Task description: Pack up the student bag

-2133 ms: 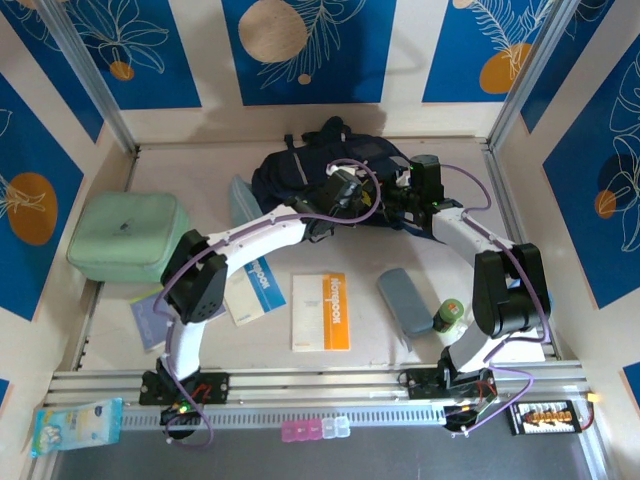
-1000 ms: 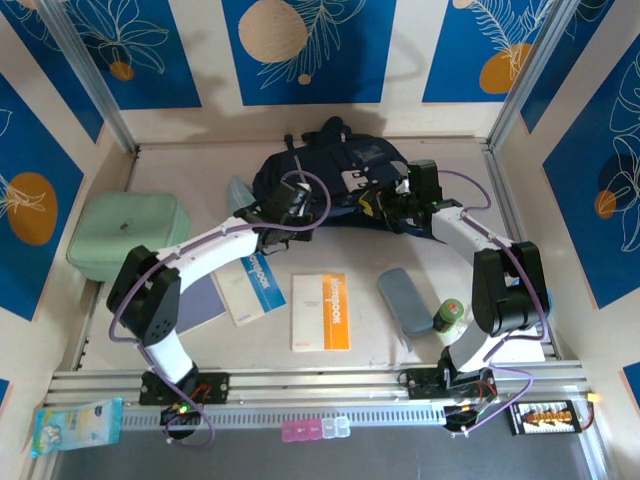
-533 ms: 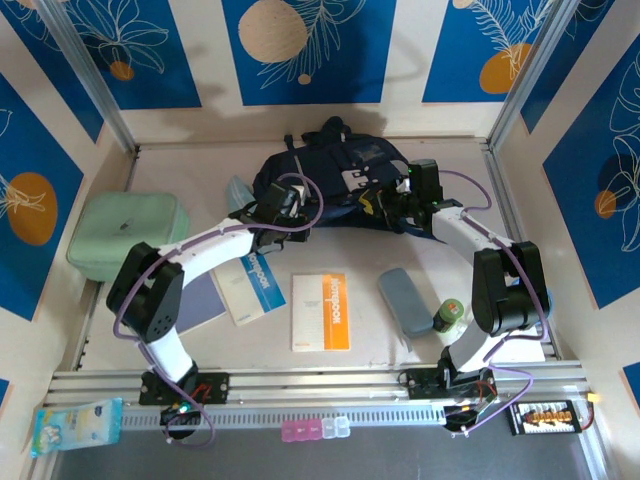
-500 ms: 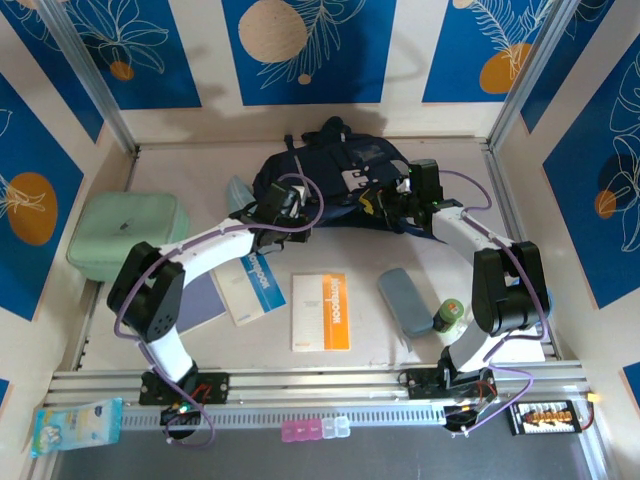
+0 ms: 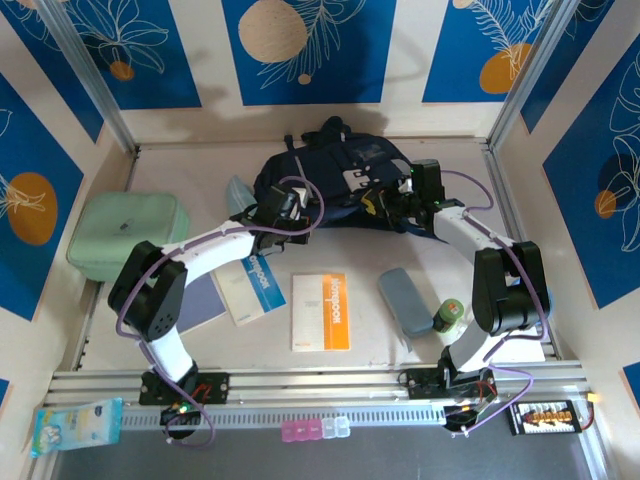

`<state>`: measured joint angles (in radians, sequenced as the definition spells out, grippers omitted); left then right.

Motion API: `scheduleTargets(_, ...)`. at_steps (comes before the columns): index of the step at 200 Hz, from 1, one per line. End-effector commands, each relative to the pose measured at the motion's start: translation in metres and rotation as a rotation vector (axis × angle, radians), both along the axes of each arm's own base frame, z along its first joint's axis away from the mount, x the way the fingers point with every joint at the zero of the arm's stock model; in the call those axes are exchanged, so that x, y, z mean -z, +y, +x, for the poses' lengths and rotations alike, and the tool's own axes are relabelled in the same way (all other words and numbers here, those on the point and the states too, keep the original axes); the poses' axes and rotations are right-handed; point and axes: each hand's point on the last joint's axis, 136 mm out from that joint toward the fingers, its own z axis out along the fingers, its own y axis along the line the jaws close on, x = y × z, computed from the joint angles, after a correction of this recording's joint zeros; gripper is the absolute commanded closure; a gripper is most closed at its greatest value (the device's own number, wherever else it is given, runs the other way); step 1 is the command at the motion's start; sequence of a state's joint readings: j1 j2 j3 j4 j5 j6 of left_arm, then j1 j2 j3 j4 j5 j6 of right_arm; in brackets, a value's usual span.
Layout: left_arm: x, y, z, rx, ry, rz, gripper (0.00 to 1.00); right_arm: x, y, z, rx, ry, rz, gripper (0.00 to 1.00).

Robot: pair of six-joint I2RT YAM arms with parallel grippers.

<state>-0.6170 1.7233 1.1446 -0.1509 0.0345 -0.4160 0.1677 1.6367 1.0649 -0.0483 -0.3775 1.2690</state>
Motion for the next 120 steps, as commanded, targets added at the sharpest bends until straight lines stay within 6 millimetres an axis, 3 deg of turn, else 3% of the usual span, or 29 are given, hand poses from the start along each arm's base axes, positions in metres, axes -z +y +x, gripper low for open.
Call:
scheduleTargets(1,0.000,0.009,-0.001,0.030,-0.004,-0.006,1.00,-0.008,-0.030,0.013,0.039,-0.077,-0.072,0.96)
scheduleTargets(48,0.001,-0.007,-0.005,0.151,-0.002,-0.056,1.00,0.008,-0.089,0.025,0.096,-0.112,-0.169,0.95)
scheduleTargets(74,0.004,-0.020,-0.001,0.185,0.018,-0.091,1.00,0.022,-0.106,0.027,0.113,-0.064,-0.153,0.94)
scheduleTargets(83,0.002,-0.028,0.000,0.199,0.023,-0.113,1.00,0.024,-0.109,0.026,0.122,-0.046,-0.150,0.90)
scheduleTargets(95,-0.001,-0.037,0.001,0.221,0.031,-0.146,1.00,0.026,-0.113,0.021,0.137,-0.022,-0.160,0.72)
scheduleTargets(120,-0.005,-0.053,0.002,0.264,0.055,-0.186,1.00,0.022,-0.121,0.007,0.184,0.001,-0.203,0.53)
